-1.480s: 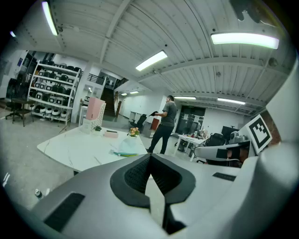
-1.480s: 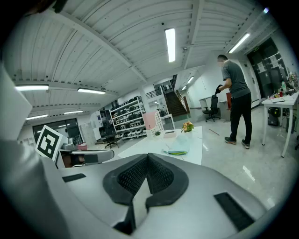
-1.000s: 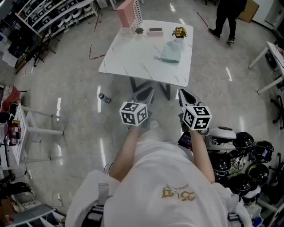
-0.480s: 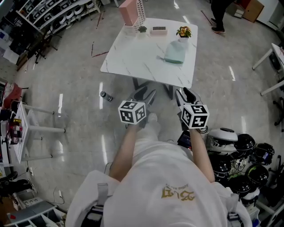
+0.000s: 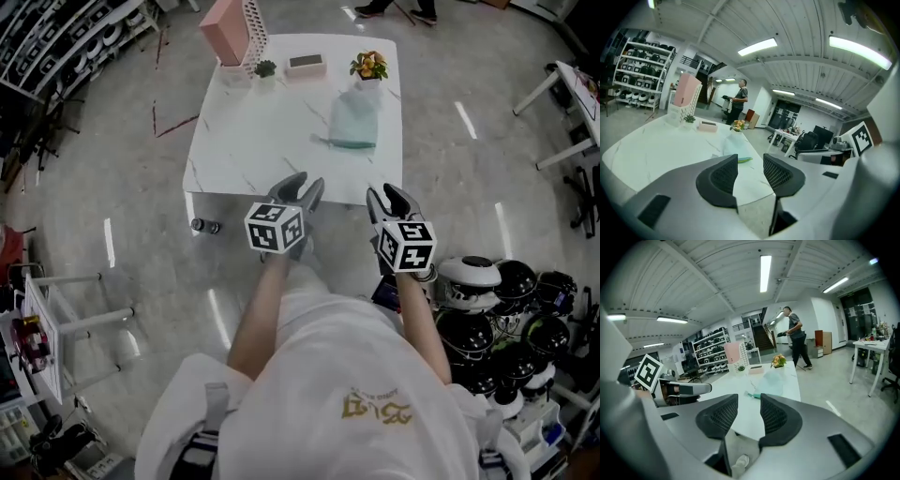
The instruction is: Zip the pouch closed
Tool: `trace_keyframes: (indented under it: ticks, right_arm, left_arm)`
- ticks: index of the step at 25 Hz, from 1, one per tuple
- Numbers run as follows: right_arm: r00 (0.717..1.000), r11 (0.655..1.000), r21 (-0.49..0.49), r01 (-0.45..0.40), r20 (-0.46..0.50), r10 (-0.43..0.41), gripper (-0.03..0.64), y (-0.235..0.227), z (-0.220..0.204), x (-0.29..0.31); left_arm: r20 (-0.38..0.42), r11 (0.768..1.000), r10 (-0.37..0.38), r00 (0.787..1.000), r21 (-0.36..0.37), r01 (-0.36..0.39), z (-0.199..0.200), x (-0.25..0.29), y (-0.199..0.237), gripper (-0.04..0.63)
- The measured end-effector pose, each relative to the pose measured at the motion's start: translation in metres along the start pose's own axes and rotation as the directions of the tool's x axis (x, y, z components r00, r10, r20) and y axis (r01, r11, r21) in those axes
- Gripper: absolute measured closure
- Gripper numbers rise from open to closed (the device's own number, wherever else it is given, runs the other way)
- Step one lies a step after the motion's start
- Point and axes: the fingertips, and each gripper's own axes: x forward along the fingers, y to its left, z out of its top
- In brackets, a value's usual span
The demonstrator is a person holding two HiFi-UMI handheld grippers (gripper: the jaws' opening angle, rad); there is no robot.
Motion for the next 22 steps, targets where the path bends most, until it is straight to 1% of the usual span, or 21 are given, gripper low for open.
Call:
trace_keyframes:
  ticks: [3, 8, 10, 12, 14, 16, 19, 22]
  right_arm:
    - [0.998, 0.998, 0.018, 0.065, -0.028, -0.065, 0.468, -0.006, 0.004, 0.031]
    - [0.986, 0.988, 0.053, 0.142, -0.097, -0.136, 0.468, -0.013, 0.002, 0.076]
    - [0.98, 0.984, 0.066, 0.168, -0.123, -0.159, 0.468, -0.015, 0.0, 0.092]
    - [0.971, 0.977, 0.082, 0.197, -0.154, -0.183, 0.468, -0.017, -0.006, 0.107]
    - [0.962, 0.971, 0.089, 0.222, -0.183, -0.203, 0.468, -0.02, -0.013, 0.121]
    - [0.955, 0.967, 0.097, 0.237, -0.206, -0.214, 0.468, -0.021, -0.018, 0.137]
    - [0.945, 0.96, 0.109, 0.256, -0.238, -0.225, 0.469, -0.021, -0.028, 0.156]
    - [0.935, 0.956, 0.113, 0.271, -0.266, -0.234, 0.469, -0.02, -0.038, 0.168]
  left_arm:
    - [-0.07, 0.999, -0.047, 0.996, 0.02, 0.049, 0.008, 0.031, 0.027, 0.41]
    - [-0.16, 0.995, -0.094, 0.983, 0.027, 0.099, 0.012, 0.07, 0.071, 0.411]
    - [-0.2, 0.991, -0.101, 0.975, 0.07, 0.117, 0.013, 0.086, 0.086, 0.418]
    - [-0.255, 0.979, -0.104, 0.961, 0.145, 0.144, 0.011, 0.1, 0.098, 0.425]
    - [-0.313, 0.959, -0.118, 0.942, 0.211, 0.19, 0.007, 0.115, 0.105, 0.426]
    - [-0.368, 0.933, -0.133, 0.92, 0.267, 0.242, 0.004, 0.13, 0.111, 0.426]
    - [-0.441, 0.876, -0.148, 0.886, 0.358, 0.324, -0.001, 0.148, 0.116, 0.426]
    - [-0.5, 0.825, -0.17, 0.849, 0.4, 0.4, -0.01, 0.161, 0.119, 0.426]
